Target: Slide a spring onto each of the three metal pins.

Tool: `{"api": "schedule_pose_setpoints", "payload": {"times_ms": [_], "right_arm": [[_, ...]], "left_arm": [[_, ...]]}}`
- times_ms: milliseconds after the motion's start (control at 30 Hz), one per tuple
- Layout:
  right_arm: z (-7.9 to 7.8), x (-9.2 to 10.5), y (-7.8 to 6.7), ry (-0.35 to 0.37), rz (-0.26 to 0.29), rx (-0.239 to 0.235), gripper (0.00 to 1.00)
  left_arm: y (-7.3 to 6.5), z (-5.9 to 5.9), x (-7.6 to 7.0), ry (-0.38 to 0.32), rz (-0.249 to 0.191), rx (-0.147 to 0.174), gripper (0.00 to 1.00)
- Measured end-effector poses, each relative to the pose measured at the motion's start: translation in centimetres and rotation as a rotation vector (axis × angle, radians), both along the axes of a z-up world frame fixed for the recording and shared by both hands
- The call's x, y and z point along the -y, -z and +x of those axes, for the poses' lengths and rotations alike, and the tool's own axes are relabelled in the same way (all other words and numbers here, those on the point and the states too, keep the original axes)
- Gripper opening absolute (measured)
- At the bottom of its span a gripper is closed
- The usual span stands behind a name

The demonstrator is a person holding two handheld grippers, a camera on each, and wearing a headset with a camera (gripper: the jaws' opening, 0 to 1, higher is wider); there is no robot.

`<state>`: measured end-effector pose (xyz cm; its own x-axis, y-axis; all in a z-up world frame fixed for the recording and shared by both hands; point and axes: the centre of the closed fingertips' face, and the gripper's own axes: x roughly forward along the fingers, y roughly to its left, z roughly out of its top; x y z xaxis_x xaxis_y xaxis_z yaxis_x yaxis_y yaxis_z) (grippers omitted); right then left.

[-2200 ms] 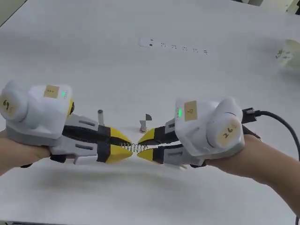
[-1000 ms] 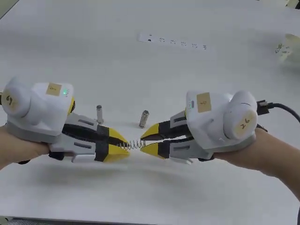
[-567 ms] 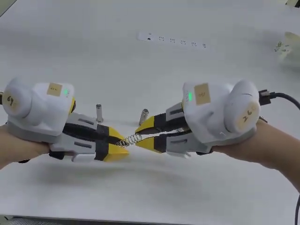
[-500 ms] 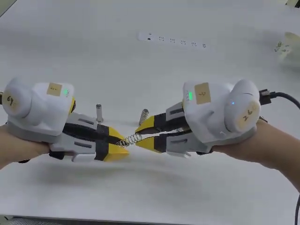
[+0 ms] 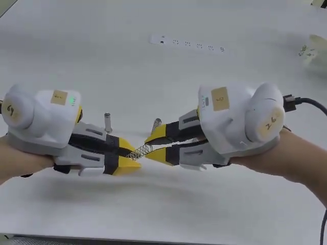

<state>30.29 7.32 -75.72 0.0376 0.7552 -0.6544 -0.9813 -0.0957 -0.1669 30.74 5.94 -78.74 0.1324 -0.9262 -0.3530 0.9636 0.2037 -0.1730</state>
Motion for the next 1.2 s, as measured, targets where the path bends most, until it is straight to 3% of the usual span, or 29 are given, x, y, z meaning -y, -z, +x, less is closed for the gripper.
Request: {"api": "schedule_pose_setpoints", "payload": {"times_ms": [200,300,367,767,1200], "right_arm": [[-0.2,-0.6,-0.3,-0.002,0.017,-0.004,0.08],[-0.5,-1.6,-1.0,0.016,0.080,-0.038,0.08],[-0.5,-1.9,-1.0,0.017,0.085,-0.039,0.08],[-0.3,-2.3,-0.9,0.022,0.105,-0.024,0.08],[0.2,-2.4,-1.2,-0.013,0.087,0.043,0.07]], "left_arm": [[0.0,-0.1,0.1,0.003,0.006,0.006,0.02],[-0.1,-0.2,0.3,0.006,0.001,0.007,0.02],[-0.1,-0.3,0.5,0.011,-0.001,0.009,0.02],[0.0,-0.3,0.4,0.006,0.003,0.007,0.02],[-0.3,0.3,0.1,-0.024,-0.007,-0.017,0.04]]}}
